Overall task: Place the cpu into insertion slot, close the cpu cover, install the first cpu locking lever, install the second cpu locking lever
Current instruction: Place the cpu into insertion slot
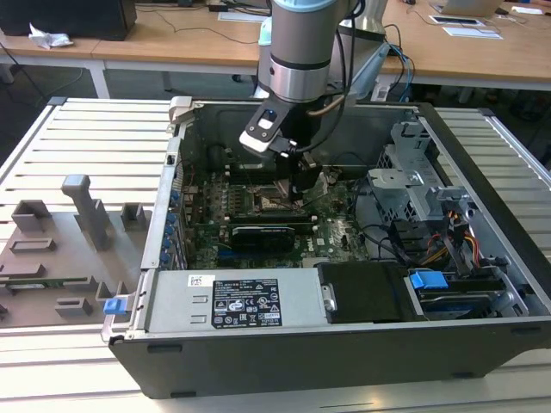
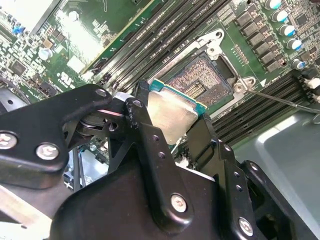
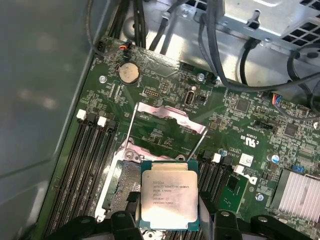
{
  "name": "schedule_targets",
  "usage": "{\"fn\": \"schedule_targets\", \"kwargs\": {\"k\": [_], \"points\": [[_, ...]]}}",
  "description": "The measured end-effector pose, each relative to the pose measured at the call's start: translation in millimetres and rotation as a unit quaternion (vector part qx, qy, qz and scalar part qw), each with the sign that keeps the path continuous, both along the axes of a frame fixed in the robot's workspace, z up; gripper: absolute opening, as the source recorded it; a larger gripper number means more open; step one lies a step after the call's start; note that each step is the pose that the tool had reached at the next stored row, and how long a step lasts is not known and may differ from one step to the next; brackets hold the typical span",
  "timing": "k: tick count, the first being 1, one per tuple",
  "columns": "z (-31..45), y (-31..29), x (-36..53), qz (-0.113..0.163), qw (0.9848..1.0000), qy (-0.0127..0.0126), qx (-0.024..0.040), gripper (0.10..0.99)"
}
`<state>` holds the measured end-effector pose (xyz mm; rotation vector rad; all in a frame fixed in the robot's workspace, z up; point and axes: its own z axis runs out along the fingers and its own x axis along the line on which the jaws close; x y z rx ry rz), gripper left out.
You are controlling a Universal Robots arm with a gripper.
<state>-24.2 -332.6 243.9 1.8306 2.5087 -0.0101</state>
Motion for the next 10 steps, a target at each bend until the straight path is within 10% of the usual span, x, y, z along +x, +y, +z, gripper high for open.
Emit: {"fn": "schedule_targets", "kwargs": {"k": [10], "points": [[-0.3,0.0,0.1,-0.043,0.9991,0.0000,-0.0041,0.545]]}}
